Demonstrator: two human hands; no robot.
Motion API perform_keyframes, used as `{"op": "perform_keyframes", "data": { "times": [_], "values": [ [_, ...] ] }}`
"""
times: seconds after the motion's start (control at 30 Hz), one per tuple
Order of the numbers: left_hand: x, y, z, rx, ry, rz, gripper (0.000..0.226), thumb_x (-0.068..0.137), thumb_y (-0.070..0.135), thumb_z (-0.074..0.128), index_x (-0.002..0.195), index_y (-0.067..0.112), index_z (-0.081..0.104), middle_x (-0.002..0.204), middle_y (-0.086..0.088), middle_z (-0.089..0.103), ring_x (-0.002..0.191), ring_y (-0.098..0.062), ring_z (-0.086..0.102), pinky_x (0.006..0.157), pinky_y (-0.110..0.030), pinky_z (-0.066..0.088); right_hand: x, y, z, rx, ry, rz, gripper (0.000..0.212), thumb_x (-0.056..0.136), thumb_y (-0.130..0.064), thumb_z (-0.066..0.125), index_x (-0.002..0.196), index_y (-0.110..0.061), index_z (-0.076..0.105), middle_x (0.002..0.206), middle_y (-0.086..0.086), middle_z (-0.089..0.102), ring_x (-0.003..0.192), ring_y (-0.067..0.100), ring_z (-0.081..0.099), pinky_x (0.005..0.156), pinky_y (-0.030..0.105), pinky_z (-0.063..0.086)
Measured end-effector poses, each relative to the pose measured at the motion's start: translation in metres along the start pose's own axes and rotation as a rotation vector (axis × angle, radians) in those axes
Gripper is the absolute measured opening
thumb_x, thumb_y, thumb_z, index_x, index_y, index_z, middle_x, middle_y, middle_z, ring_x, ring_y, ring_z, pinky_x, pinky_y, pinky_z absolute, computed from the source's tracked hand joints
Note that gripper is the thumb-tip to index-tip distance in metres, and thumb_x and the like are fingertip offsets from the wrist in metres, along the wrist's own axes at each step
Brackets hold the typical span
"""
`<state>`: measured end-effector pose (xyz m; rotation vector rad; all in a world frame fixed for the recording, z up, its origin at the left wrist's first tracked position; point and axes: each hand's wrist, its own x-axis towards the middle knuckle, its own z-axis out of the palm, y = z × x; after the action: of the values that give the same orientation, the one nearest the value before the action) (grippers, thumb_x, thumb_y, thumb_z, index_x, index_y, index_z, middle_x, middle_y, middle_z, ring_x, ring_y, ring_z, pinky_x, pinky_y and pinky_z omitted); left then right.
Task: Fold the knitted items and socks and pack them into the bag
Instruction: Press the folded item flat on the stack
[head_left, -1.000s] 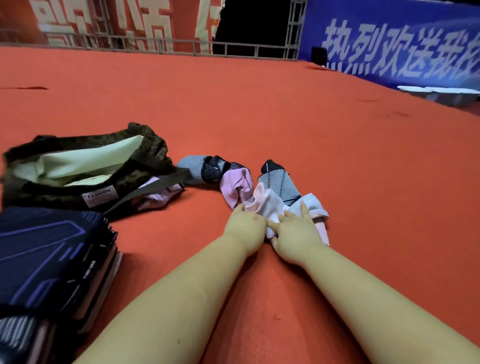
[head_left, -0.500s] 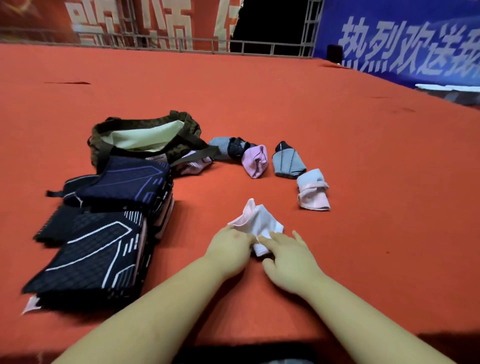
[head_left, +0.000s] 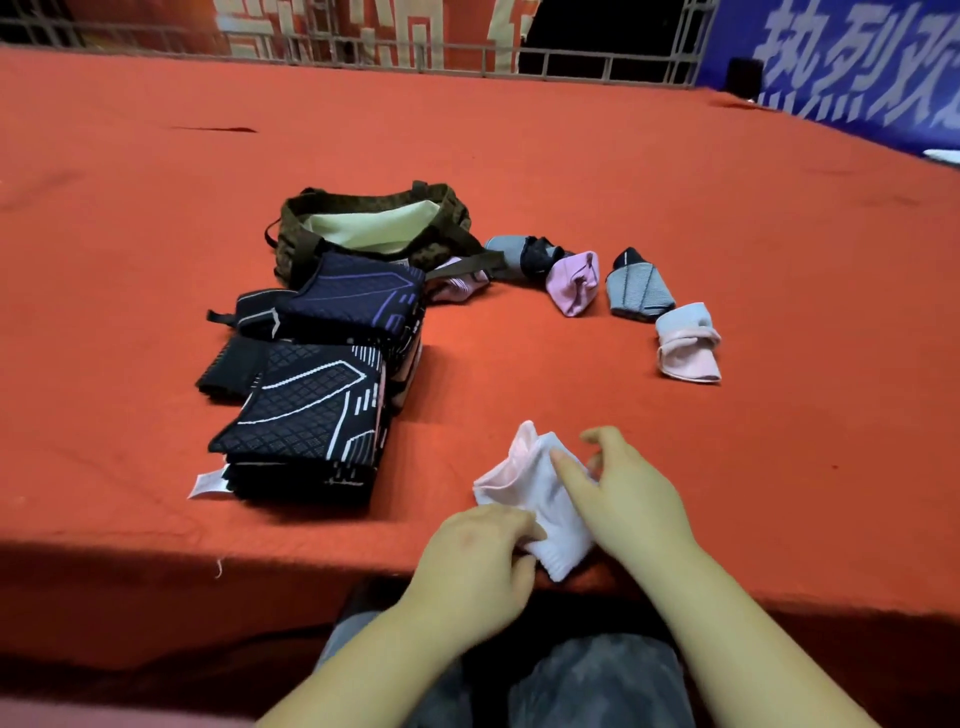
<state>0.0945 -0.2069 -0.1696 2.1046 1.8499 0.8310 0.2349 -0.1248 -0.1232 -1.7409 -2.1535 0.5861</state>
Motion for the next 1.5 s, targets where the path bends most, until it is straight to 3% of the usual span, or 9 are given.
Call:
{"op": "perform_keyframes", "data": {
  "times": [0.07, 0.17, 0.33, 0.5, 0.67, 0.9, 1.0, 1.33, 1.5],
  "values": [
    [0.002, -0.003, -0.01, -0.224, -0.074, -0.183, 0.031, 0.069, 0.025, 0.048, 0.091, 0.031, 0.07, 0.097, 0.016, 0.071, 0.093, -0.003, 0.063, 0.087, -0.023, 0.049, 0.009, -0.007, 0.005, -0.111, 0.017, 0.019, 0.052, 0.09, -0.059, 0.04, 0.131, -0.026, 0.046, 0.132, -0.001, 0.053, 0.124, 0.024, 0.046, 0.111, 0.041, 0.022],
    [0.011, -0.006, -0.024, -0.501, 0.093, -0.418, 0.019, 0.07, 0.022, 0.055, 0.072, 0.038, 0.066, 0.077, 0.012, 0.07, 0.077, -0.007, 0.065, 0.079, -0.027, 0.051, 0.016, -0.015, 0.016, -0.095, -0.031, 0.024, 0.042, 0.091, -0.059, 0.037, 0.113, -0.029, 0.057, 0.114, -0.005, 0.062, 0.121, 0.024, 0.045, 0.115, 0.05, 0.002],
    [0.031, -0.015, -0.036, -0.556, 0.192, -0.59, 0.02, 0.088, 0.019, 0.06, 0.106, 0.025, 0.057, 0.108, 0.01, 0.062, 0.09, -0.007, 0.058, 0.085, -0.023, 0.044, 0.006, -0.017, 0.028, 0.328, 0.064, -0.065, 0.022, 0.089, -0.041, 0.058, 0.074, -0.028, 0.048, 0.069, -0.01, 0.059, 0.077, 0.01, 0.052, 0.102, 0.041, 0.034],
    [0.038, -0.013, -0.035, -0.817, 0.001, -0.538, 0.042, 0.09, 0.038, 0.06, 0.128, 0.025, 0.05, 0.116, 0.014, 0.059, 0.107, -0.004, 0.058, 0.093, -0.02, 0.044, -0.012, -0.019, 0.019, 0.664, 0.049, -0.164, 0.013, 0.086, -0.017, 0.066, 0.076, -0.014, 0.058, 0.064, -0.012, 0.059, 0.057, -0.002, 0.05, 0.055, 0.011, 0.038],
    [0.037, -0.005, -0.035, -0.802, 0.145, -0.425, 0.016, 0.093, 0.024, 0.057, 0.097, 0.017, 0.071, 0.094, 0.003, 0.071, 0.093, -0.012, 0.065, 0.084, -0.024, 0.048, -0.02, -0.017, 0.014, 0.765, 0.038, -0.177, 0.01, 0.086, -0.019, 0.066, 0.08, -0.016, 0.058, 0.064, -0.014, 0.059, 0.058, -0.002, 0.05, 0.056, 0.012, 0.039],
    [0.032, 0.003, -0.041, -0.766, 0.372, -0.377, 0.012, 0.09, 0.016, 0.061, 0.092, 0.018, 0.073, 0.086, 0.006, 0.072, 0.082, -0.005, 0.065, 0.076, -0.016, 0.048, -0.022, -0.03, 0.008, 0.821, -0.053, -0.155, 0.036, 0.071, -0.056, 0.058, 0.098, -0.034, 0.058, 0.087, -0.005, 0.072, 0.081, 0.002, 0.066, 0.074, 0.019, 0.049],
    [0.029, 0.013, -0.047, -0.76, 0.42, -0.325, 0.015, 0.091, 0.015, 0.058, 0.083, 0.019, 0.069, 0.07, 0.012, 0.066, 0.065, 0.002, 0.057, 0.064, -0.011, 0.043, -0.021, -0.037, 0.002, 0.729, 0.101, -0.207, 0.007, 0.087, -0.03, 0.062, 0.081, -0.029, 0.064, 0.081, -0.019, 0.069, 0.071, -0.007, 0.06, 0.063, 0.008, 0.042],
    [0.046, 0.02, -0.065, -0.946, 0.675, -0.391, 0.022, 0.097, 0.01, 0.048, 0.087, 0.023, 0.063, 0.081, 0.013, 0.065, 0.079, -0.003, 0.059, 0.08, -0.022, 0.048, -0.012, -0.017, 0.006, 0.595, 0.298, -0.177, 0.012, 0.088, -0.019, 0.063, 0.079, -0.027, 0.06, 0.074, -0.018, 0.064, 0.07, -0.013, 0.055, 0.062, 0.003, 0.036],
    [0.057, 0.02, -0.075, -1.284, 0.747, -0.456, 0.024, 0.099, 0.006, 0.041, 0.086, 0.017, 0.059, 0.067, 0.008, 0.062, 0.064, -0.003, 0.058, 0.067, -0.02, 0.05, 0.004, 0.005, 0.003, 0.667, 0.337, -0.063, 0.015, 0.089, -0.017, 0.063, 0.074, -0.02, 0.061, 0.069, -0.011, 0.063, 0.058, -0.007, 0.053, 0.058, 0.009, 0.04]
  ]
}}
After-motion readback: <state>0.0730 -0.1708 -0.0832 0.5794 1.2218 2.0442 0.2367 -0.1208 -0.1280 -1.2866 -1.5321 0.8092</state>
